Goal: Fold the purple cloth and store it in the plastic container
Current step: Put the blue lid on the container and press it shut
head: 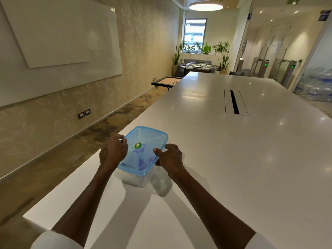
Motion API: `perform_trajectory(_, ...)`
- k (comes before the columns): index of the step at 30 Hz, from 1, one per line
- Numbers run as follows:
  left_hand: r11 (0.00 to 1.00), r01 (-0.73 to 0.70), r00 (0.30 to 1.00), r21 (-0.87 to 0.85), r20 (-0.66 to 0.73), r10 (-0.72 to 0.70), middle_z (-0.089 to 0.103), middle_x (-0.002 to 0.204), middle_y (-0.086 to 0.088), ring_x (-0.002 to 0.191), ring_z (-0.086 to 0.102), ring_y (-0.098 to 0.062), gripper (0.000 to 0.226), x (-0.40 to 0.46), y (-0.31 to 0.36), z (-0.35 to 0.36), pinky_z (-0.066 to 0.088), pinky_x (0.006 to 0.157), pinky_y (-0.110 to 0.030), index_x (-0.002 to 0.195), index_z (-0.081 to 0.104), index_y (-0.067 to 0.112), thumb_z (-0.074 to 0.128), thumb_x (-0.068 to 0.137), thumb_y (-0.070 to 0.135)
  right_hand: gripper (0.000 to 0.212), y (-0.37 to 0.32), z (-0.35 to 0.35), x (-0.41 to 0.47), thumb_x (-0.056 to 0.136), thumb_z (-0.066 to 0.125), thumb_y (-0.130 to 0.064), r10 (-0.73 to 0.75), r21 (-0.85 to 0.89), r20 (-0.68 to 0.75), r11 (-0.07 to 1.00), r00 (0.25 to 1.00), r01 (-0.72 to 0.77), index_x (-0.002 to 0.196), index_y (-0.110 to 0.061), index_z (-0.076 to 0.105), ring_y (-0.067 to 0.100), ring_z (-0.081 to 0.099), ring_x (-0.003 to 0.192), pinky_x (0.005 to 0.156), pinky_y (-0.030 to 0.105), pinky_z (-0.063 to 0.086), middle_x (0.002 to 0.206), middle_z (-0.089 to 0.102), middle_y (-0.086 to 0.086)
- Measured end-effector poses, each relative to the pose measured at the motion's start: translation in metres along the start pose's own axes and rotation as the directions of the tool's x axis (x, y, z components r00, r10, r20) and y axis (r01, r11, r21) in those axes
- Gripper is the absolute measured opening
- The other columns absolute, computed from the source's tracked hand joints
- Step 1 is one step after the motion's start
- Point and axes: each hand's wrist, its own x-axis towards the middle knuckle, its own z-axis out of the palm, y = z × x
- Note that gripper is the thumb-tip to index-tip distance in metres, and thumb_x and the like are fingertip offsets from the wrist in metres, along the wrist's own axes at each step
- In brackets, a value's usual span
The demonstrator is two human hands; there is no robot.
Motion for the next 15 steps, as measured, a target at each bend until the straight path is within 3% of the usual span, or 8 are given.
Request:
perform_trajectory(3, 0.998, -0.029, 0.999, 0.06, 0.032, 0.027, 0.072, 0.101, -0.014, 0.079, 0.063, -0.027, 0.032, 0.004, -0.002, 0.003, 0.045, 0.062, -0.029, 0.106, 0.069, 0.006, 0.047, 0.097, 0.027, 0.029, 0.006, 0.003, 0.008, 0.087, 0.07, -0.023, 0.07, 0.042, -0.003, 0.997, 0.998, -0.07, 0.099, -0.009, 0.047, 0.026, 0.068, 0.075, 0.057, 0.03, 0.058, 0.103, 0.057, 0.013)
perform_trajectory(6, 0.997, -0.039, 0.999, 0.067, 0.033, 0.037, 0.071, 0.084, -0.016, 0.069, 0.06, -0.027, 0.035, 0.007, -0.005, 0.004, 0.034, 0.054, -0.026, 0.089, 0.07, 0.004, 0.044, 0.098, 0.025, 0.038, 0.011, 0.007, 0.015, 0.086, 0.071, -0.026, 0.129, 0.071, 0.003, 0.989, 0.992, -0.129, 0.105, 0.001, 0.053, 0.015, 0.061, 0.057, 0.045, 0.022, 0.051, 0.105, 0.064, 0.02)
perform_trajectory(10, 0.999, 0.03, 0.997, 0.028, 0.065, -0.032, 0.068, 0.079, -0.022, 0.06, 0.054, -0.023, 0.045, 0.012, -0.006, 0.003, 0.032, 0.052, -0.025, 0.081, 0.068, -0.003, 0.044, 0.099, 0.03, 0.034, 0.017, 0.009, 0.018, 0.089, 0.067, -0.028, 0.122, 0.074, 0.008, 0.99, 0.992, -0.122, 0.104, 0.001, 0.058, 0.014, 0.059, 0.05, 0.044, 0.021, 0.05, 0.094, 0.068, 0.02)
perform_trajectory(12, 0.993, 0.121, 0.982, -0.005, 0.148, -0.119, 0.062, 0.073, -0.02, 0.06, 0.05, -0.022, 0.05, 0.018, -0.007, 0.001, 0.034, 0.055, -0.028, 0.076, 0.064, -0.002, 0.042, 0.099, 0.037, 0.034, 0.021, 0.01, 0.02, 0.09, 0.065, -0.028, 0.115, 0.07, 0.009, 0.991, 0.993, -0.116, 0.102, 0.003, 0.06, 0.014, 0.059, 0.048, 0.044, 0.02, 0.05, 0.092, 0.068, 0.021)
perform_trajectory(15, 0.974, 0.224, 0.93, -0.032, 0.305, -0.204, 0.04, 0.067, -0.001, 0.064, 0.043, -0.02, 0.043, 0.024, -0.004, -0.002, 0.037, 0.075, -0.034, 0.064, 0.041, 0.018, 0.038, 0.1, 0.041, 0.028, 0.022, 0.01, 0.021, 0.091, 0.063, -0.025, 0.113, 0.059, 0.02, 0.992, 0.993, -0.114, 0.091, 0.003, 0.063, 0.014, 0.059, 0.047, 0.044, 0.02, 0.05, 0.08, 0.067, 0.017)
